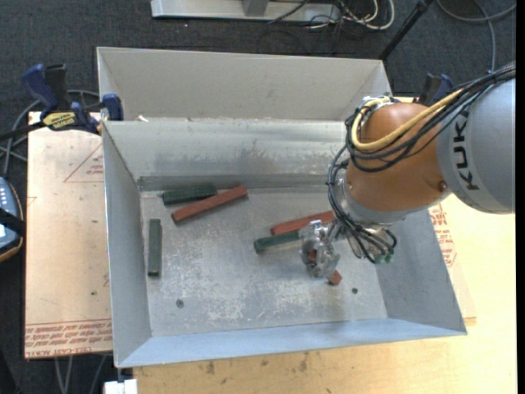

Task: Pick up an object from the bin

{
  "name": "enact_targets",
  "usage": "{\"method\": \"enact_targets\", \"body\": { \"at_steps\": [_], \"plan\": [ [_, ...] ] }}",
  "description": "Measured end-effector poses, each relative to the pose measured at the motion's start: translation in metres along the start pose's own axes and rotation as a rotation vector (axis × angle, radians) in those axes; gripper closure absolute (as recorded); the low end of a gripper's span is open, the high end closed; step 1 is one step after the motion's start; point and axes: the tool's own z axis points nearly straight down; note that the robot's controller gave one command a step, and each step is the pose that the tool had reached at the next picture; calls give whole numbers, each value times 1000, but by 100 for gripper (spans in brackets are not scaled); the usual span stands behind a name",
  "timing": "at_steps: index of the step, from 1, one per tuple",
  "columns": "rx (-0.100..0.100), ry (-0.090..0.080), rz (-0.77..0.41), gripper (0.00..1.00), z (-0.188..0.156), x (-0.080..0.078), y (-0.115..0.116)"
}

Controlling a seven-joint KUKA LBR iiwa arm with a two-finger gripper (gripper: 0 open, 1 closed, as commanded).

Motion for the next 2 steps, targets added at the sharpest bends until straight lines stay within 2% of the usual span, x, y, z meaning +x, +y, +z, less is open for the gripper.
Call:
{"method": "enact_targets", "body": {
  "at_steps": [1, 2],
  "plan": [
    [-4, 4, -5, 0, 4, -1, 4],
    [-4, -5, -49, 0, -37, -51, 23]
  ]
}}
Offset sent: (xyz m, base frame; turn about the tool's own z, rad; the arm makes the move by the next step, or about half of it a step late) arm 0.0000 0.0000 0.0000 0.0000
